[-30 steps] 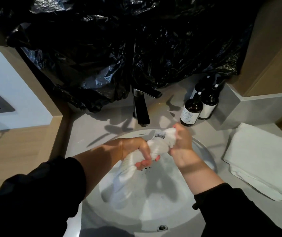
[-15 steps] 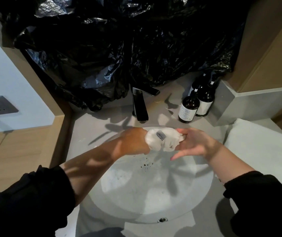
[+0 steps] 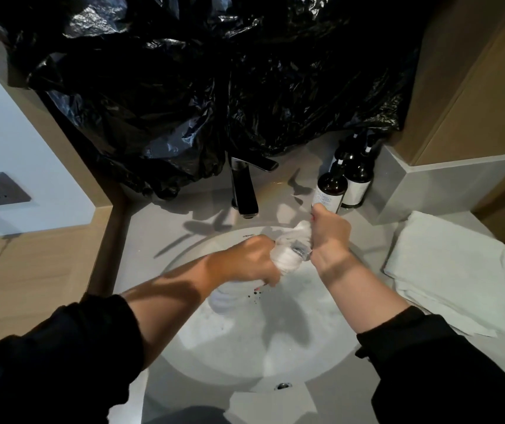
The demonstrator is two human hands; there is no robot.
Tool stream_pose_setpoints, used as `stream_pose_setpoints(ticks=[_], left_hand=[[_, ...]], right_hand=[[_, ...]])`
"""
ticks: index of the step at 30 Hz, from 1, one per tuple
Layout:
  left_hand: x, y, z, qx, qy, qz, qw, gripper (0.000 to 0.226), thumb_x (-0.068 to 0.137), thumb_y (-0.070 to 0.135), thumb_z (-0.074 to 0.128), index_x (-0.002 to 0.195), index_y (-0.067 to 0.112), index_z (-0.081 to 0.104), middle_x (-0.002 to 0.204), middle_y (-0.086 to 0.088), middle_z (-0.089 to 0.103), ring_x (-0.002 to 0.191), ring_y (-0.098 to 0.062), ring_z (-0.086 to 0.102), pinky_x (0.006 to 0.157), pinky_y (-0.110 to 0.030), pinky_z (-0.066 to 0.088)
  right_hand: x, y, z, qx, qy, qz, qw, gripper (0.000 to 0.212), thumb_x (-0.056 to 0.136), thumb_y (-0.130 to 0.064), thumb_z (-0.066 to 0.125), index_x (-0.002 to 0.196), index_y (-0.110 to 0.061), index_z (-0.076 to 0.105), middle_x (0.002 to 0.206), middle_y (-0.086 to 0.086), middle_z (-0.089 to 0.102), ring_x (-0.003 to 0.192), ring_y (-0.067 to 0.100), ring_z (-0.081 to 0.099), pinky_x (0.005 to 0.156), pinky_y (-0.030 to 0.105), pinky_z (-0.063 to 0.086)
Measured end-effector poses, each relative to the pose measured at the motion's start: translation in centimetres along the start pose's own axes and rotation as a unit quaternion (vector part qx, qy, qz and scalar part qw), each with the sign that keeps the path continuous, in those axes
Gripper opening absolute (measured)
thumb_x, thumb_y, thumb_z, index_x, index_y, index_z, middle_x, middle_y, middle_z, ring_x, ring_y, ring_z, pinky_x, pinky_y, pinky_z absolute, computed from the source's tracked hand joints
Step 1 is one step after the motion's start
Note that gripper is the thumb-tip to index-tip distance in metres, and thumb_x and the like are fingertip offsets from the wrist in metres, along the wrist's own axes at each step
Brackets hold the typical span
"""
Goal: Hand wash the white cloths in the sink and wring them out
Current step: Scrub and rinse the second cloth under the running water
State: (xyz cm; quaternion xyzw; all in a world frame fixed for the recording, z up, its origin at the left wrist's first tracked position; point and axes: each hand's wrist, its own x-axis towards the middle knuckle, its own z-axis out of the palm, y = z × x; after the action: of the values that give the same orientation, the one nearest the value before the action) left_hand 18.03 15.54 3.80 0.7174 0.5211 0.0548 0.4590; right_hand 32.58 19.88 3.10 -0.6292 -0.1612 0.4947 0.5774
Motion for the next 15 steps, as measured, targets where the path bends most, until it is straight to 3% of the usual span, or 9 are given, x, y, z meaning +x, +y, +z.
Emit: stream_pose_setpoints(ticks=[3,6,11,15], left_hand=[[-0.1,-0.7,-0.3,-0.176,-0.046,-0.034,0.983,0.032,0.054,0.007,0.067,0.082,-0.007,0.06,0.084,-0.009,0.053,0.067,-0.028,0.056,0.062,-0.033,0.045],[0.4,-1.2,-0.1,-0.258,-0.128,-0.046,0.956,0.033,0.057,0.002,0.059,0.089,-0.001,0.062,0.068,-0.012,0.052,0.047,-0.021,0.052,0.051,-0.024,0.044],[1.0,-2.2,0.1,-0.343,-0.225,-0.067,0.909,0.037,0.05,0.002,0.056,0.087,0.002,0.058,0.058,-0.009,0.048,0.041,-0.016,0.046,0.043,-0.016,0.039],[1.4,-2.9,0.2,-0.354,-0.25,-0.058,0.899,0.041,0.047,0.01,0.06,0.087,0.004,0.058,0.054,-0.009,0.049,0.04,-0.017,0.045,0.044,-0.016,0.039]], right_hand=[[-0.6,0.0,0.6,0.008,-0.021,-0.018,1.0,0.021,0.067,-0.007,0.055,0.057,-0.012,0.038,0.057,0.002,0.034,0.056,0.019,0.032,0.055,0.029,0.027],[-0.7,0.2,0.8,0.032,-0.034,0.007,0.999,0.019,0.062,-0.004,0.053,0.055,-0.012,0.037,0.052,0.002,0.033,0.048,0.018,0.033,0.053,0.025,0.027],[-0.8,0.8,0.8,0.013,-0.065,0.059,0.996,0.032,0.078,0.002,0.046,0.054,-0.015,0.032,0.045,-0.001,0.031,0.028,0.011,0.033,0.051,0.02,0.025],[-0.4,1.5,1.1,0.034,-0.093,0.047,0.994,0.035,0.08,0.0,0.045,0.05,-0.014,0.032,0.041,-0.003,0.034,0.032,0.012,0.035,0.045,0.018,0.027]])
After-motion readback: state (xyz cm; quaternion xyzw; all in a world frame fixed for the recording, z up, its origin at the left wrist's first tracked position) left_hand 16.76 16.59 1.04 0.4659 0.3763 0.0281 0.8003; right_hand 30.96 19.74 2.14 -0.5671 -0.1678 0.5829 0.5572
